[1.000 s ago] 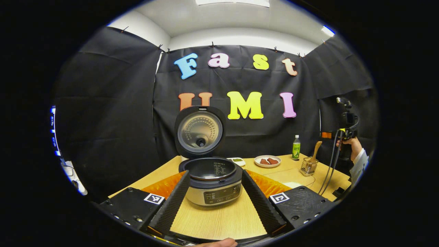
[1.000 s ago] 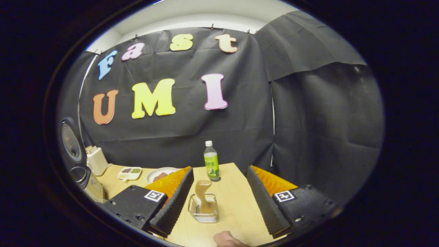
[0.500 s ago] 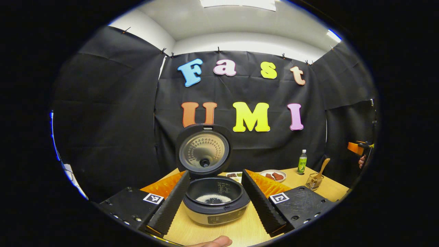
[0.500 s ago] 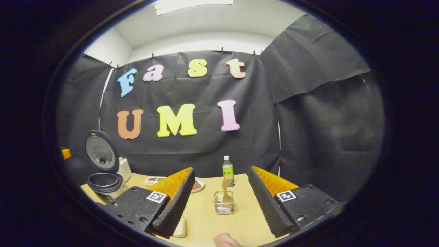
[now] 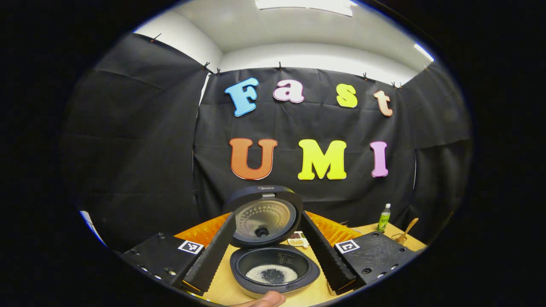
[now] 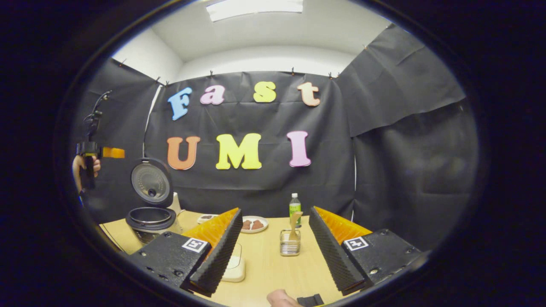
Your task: Close the left gripper, press the button to open the rice cooker; take a wooden spoon from the chopstick holder with the right hand, scoop a spoonful of rice and pour it into the rice cooker, then put the wooden spoon back into the chopstick holder.
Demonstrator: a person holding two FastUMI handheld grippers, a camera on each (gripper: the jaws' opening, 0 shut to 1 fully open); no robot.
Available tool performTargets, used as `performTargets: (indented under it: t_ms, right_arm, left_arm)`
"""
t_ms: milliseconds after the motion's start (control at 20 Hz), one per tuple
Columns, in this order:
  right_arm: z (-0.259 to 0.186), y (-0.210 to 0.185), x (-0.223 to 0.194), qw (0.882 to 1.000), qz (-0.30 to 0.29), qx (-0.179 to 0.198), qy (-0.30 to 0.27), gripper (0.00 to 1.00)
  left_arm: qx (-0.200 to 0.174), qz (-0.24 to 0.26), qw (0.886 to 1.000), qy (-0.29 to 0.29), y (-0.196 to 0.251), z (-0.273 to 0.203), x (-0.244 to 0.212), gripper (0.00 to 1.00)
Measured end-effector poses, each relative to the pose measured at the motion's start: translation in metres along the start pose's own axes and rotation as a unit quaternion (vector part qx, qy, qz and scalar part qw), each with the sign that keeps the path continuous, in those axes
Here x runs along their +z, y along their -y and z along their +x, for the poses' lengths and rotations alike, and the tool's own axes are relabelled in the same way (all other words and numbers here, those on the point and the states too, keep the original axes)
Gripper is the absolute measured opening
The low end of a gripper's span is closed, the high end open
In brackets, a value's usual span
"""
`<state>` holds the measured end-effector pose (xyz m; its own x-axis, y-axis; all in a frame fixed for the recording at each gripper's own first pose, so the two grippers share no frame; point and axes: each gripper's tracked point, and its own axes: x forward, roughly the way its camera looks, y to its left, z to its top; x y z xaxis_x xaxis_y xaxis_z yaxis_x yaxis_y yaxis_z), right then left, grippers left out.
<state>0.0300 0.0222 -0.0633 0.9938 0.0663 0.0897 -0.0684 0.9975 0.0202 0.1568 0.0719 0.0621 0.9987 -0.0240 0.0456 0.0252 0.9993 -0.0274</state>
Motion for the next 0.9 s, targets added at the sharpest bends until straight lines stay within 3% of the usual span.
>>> performTargets:
  t_ms: [200,300,350,400,450,500,600,750,900]
  right_arm:
    - [0.003,-0.011,-0.013,1.0,0.0,0.025,-0.006,1.0]
    - [0.013,-0.015,-0.018,0.999,-0.001,0.041,-0.004,1.0]
    - [0.018,-0.012,-0.026,0.999,0.0,0.042,-0.013,1.0]
    - [0.023,-0.005,-0.032,0.999,0.007,0.038,-0.019,1.0]
    - [0.027,0.002,-0.037,0.999,0.014,0.03,-0.025,1.0]
    - [0.031,0.01,-0.04,0.999,0.02,0.023,-0.028,0.99]
    - [0.035,0.02,-0.045,0.999,0.027,0.014,-0.027,1.0]
    - [0.037,0.032,-0.054,0.999,0.027,0.007,-0.029,1.0]
    - [0.034,0.031,-0.065,0.999,0.027,0.023,-0.035,1.0]
  left_arm:
    - [0.034,0.012,0.999,0.005,-0.025,0.047,0.025,0.96]
    - [0.031,-0.003,1.0,-0.002,-0.022,0.071,0.028,0.96]
    - [0.026,-0.002,1.0,0.002,-0.021,0.084,0.032,1.0]
    - [0.026,0.005,1.0,0.015,-0.02,0.096,0.038,0.95]
    - [0.03,0.012,0.999,0.025,-0.024,0.11,0.042,1.0]
    - [0.027,0.009,0.999,0.03,-0.023,0.122,0.043,0.95]
    - [0.021,-0.005,0.999,0.026,-0.015,0.144,0.039,0.94]
    - [0.056,0.009,0.998,0.007,-0.026,0.179,0.022,0.94]
    - [0.059,0.022,0.998,-0.029,-0.022,0.203,-0.003,0.94]
